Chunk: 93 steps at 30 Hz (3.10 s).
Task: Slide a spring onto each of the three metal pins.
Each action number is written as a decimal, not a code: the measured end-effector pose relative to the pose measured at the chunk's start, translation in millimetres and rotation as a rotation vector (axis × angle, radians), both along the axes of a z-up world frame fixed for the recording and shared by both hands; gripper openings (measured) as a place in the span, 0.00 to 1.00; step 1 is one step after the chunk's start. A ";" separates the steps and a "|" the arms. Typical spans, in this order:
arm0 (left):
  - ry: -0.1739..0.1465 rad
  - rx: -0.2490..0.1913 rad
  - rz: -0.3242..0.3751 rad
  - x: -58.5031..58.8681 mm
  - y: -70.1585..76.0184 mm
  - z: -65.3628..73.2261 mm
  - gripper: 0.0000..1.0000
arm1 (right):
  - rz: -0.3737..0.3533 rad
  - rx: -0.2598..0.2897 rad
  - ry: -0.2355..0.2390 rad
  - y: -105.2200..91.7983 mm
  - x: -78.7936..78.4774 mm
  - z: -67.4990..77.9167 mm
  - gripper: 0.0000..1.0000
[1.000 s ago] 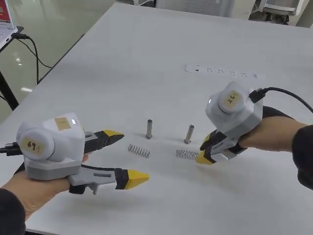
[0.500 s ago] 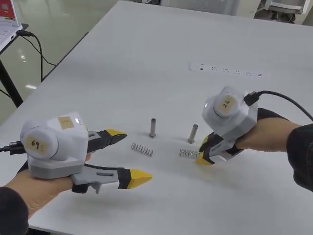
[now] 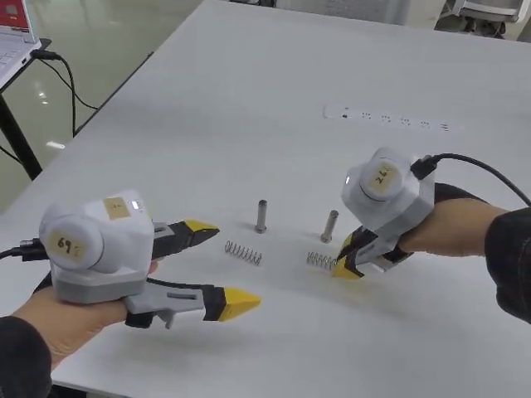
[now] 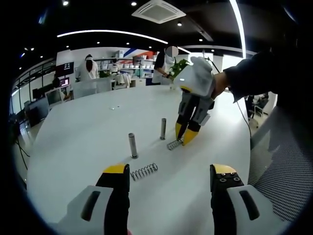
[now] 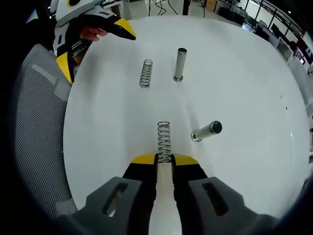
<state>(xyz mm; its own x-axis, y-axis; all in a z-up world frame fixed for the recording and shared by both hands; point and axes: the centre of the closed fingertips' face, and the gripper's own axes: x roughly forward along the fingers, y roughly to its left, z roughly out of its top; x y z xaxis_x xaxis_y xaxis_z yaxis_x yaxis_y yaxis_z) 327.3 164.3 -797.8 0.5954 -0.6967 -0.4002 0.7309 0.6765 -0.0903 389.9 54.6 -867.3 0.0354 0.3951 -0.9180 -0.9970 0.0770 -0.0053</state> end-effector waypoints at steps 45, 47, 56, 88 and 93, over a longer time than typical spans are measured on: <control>-0.022 0.015 -0.212 -10.2 -58.9 7.9 0.50 | 0.120 0.016 -0.012 -0.5 -56.4 59.2 0.13; -0.024 0.019 -0.223 -10.7 -61.0 7.2 0.49 | 0.123 0.023 -0.009 1.1 -59.1 62.4 0.13; -0.030 0.024 -0.269 -14.9 -72.7 6.7 0.44 | 0.161 0.011 -0.008 3.2 -69.6 66.2 0.13; -0.068 0.035 -0.365 -24.8 -89.8 8.9 0.14 | 0.260 -0.020 0.011 5.5 -86.9 68.4 0.13; -0.077 0.043 -0.373 -25.4 -90.9 8.5 0.10 | 0.269 -0.020 0.013 5.3 -88.5 68.5 0.13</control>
